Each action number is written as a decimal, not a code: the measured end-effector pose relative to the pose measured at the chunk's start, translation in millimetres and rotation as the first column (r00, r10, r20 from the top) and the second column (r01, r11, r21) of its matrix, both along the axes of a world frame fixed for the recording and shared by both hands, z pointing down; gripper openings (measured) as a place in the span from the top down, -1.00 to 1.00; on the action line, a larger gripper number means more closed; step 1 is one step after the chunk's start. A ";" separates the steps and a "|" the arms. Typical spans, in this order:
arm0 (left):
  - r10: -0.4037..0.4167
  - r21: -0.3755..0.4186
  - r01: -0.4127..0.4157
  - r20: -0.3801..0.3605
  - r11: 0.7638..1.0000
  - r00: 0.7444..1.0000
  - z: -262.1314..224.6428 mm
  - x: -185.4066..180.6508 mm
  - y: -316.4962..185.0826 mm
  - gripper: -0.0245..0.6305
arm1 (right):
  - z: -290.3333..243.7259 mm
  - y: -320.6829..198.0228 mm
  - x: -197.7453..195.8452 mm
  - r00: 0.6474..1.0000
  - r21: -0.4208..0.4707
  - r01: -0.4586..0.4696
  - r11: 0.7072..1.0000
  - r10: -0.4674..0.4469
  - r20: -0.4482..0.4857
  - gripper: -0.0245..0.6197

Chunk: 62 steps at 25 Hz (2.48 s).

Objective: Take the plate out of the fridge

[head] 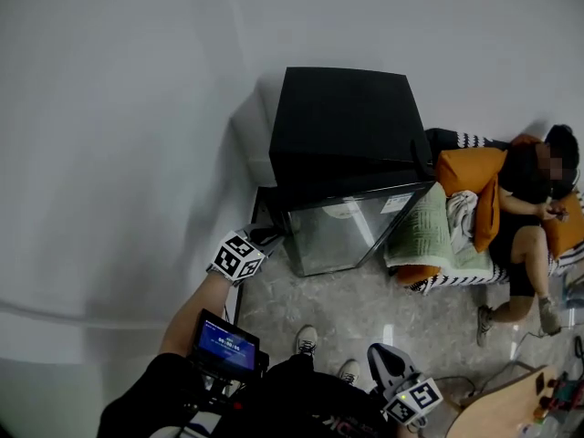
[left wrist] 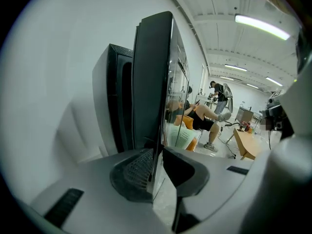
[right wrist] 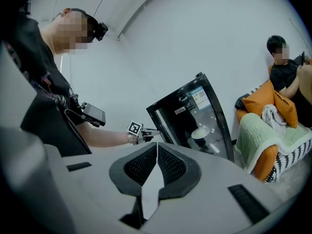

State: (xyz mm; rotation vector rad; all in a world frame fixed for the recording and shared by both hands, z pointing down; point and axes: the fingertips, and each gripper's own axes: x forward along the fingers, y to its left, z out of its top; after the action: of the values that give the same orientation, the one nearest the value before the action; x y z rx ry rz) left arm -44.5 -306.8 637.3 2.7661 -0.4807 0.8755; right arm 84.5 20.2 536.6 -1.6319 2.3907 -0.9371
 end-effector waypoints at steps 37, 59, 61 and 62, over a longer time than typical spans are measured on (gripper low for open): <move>-0.670 -0.036 0.696 -0.311 0.717 0.674 -51.8 -86.3 46.8 0.72 | -15.8 82.2 28.4 0.989 0.078 0.145 0.986 -0.146 0.009 0.90; -0.244 -0.117 0.216 -0.351 0.969 0.904 -90.7 0.4 -107.2 0.97 | -13.4 23.4 -0.7 0.996 0.033 -0.078 0.996 0.076 0.047 0.90; -0.211 -0.117 0.182 -0.335 0.976 0.918 -86.4 -0.8 -104.4 0.97 | -8.7 23.0 2.1 0.994 0.010 -0.095 0.995 0.095 0.057 0.90; -0.199 -0.121 0.167 -0.334 0.978 0.921 -85.2 -1.1 -102.1 0.97 | -6.0 23.0 2.6 0.993 -0.009 -0.098 0.995 0.099 0.060 0.90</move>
State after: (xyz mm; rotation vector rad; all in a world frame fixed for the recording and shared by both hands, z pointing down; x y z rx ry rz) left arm -45.6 -409.0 552.1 2.6563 -0.6046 0.3482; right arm 87.1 43.2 530.6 -1.6811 2.2483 -0.9624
